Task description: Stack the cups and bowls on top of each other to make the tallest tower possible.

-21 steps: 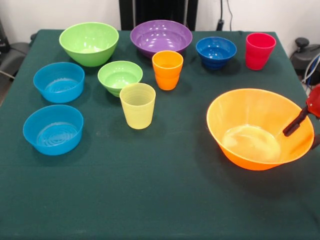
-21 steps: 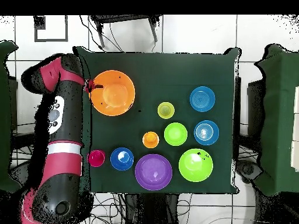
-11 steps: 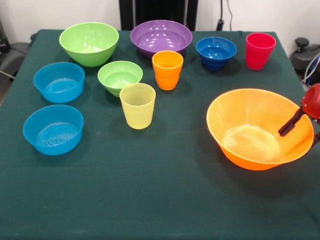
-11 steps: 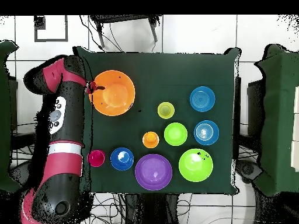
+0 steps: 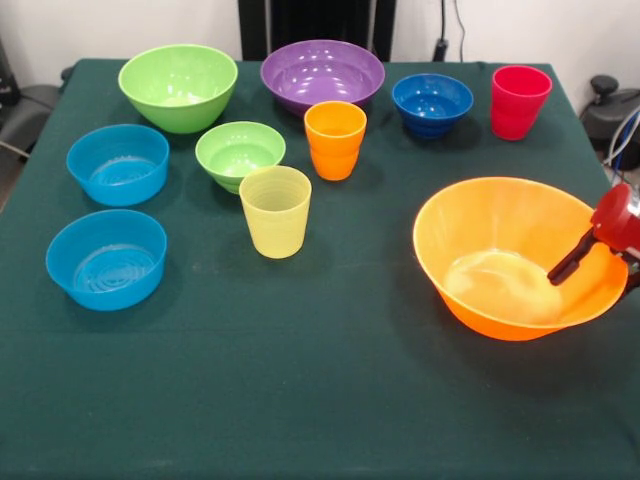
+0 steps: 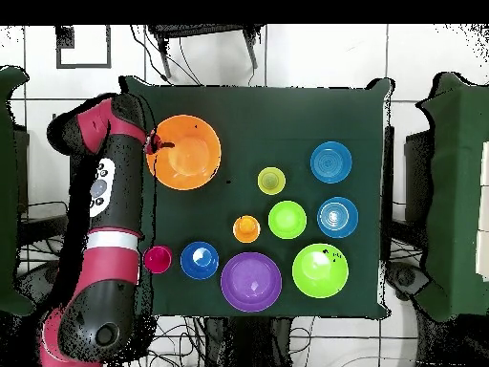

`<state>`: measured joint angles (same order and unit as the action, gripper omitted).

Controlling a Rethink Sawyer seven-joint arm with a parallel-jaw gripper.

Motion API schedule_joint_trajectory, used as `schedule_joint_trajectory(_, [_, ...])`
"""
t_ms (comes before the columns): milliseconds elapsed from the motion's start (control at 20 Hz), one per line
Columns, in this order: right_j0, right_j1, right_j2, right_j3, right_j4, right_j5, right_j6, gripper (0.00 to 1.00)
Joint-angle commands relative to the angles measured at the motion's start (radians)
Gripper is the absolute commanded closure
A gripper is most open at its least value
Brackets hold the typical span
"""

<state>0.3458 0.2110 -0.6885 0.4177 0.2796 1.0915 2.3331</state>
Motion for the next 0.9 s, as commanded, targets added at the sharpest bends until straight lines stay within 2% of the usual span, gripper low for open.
schedule_joint_trajectory(50, [-0.028, 0.064, 0.036, -0.018, 0.030, -0.028, 0.279, 0.00])
schedule_joint_trajectory(350, [-0.051, 0.089, 0.014, -0.092, 0.066, 0.023, 0.271, 0.00])
schedule_joint_trajectory(900, [-0.057, 0.115, -0.064, -0.149, 0.141, 0.082, 0.286, 0.00])
